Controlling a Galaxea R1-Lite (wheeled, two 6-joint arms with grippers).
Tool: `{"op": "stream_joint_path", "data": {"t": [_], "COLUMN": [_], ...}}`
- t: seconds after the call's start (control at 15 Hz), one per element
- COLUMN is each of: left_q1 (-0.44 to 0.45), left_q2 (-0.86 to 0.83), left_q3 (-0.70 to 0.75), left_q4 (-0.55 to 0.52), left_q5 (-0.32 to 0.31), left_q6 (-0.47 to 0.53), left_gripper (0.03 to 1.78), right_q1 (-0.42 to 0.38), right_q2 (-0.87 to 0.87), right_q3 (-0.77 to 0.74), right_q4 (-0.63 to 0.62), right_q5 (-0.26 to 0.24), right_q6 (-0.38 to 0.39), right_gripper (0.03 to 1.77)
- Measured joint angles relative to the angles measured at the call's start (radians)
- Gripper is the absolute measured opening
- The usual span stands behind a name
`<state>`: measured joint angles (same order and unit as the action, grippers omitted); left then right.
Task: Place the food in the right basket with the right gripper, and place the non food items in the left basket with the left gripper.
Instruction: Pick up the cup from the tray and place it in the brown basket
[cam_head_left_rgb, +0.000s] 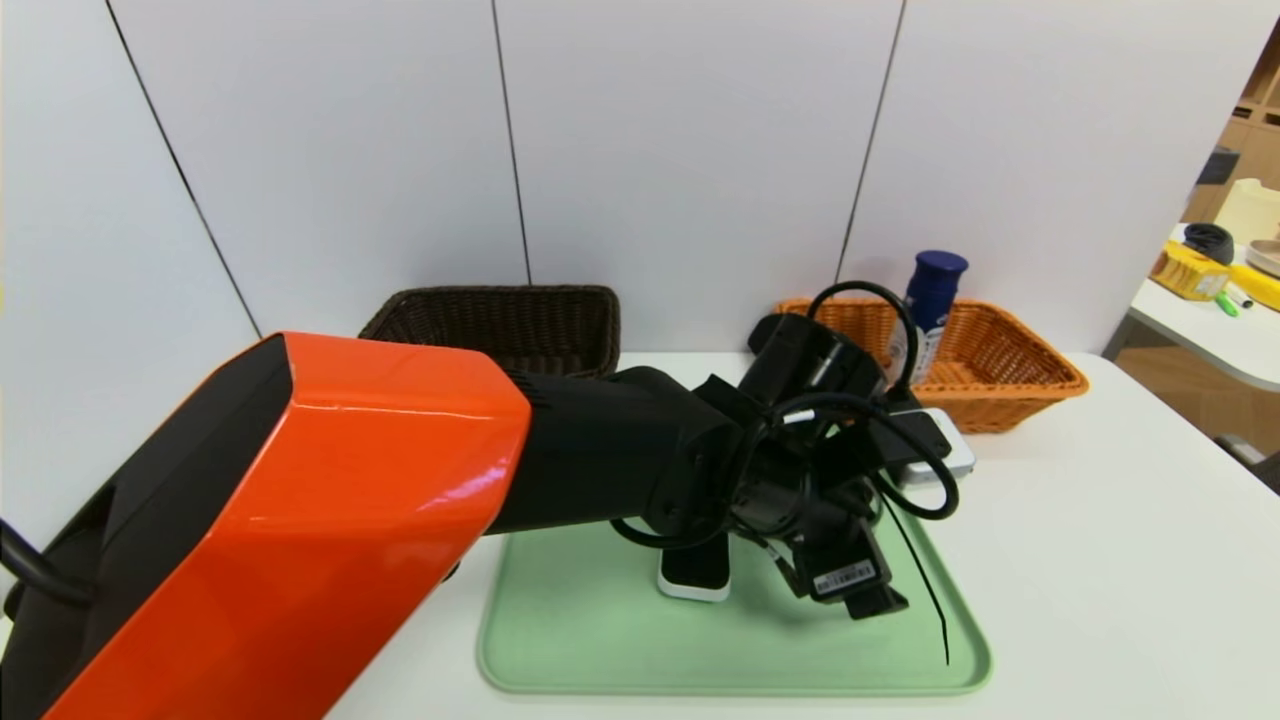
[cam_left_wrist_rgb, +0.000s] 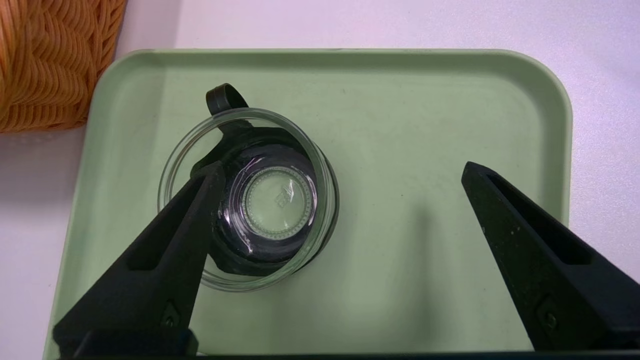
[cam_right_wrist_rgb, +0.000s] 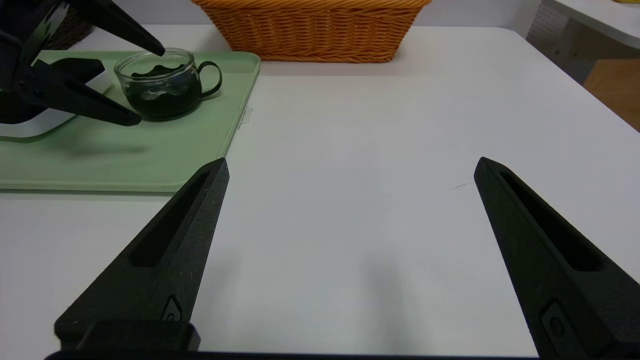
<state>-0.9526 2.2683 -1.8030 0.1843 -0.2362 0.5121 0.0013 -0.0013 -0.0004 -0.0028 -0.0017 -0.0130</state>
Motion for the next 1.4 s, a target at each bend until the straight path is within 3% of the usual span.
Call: {"op": "stream_joint_path", "data": {"t": [0.33, 0.87, 1.4], "left_q1": [0.005, 0.018, 0.019], "left_q2": [0.023, 0.036, 0.042], "left_q3": [-0.022, -0.12, -0.156], "left_q4": [0.011, 0.234, 0.32], "left_q5": [0.001, 0.003, 0.005], "left_q6": [-0.011, -0.007, -0.002], "left_gripper": [1.69, 1.69, 1.69], "right_q1": [0.0, 0.0, 0.0], "right_q2": [0.0, 0.0, 0.0], "right_q3": [0.0, 0.0, 0.0], "right_q4": [0.0, 0.0, 0.0], "right_q5": [0.0, 0.0, 0.0], "right_q6": [0.0, 0.0, 0.0], "right_gripper": [1.69, 1.69, 1.69]}}
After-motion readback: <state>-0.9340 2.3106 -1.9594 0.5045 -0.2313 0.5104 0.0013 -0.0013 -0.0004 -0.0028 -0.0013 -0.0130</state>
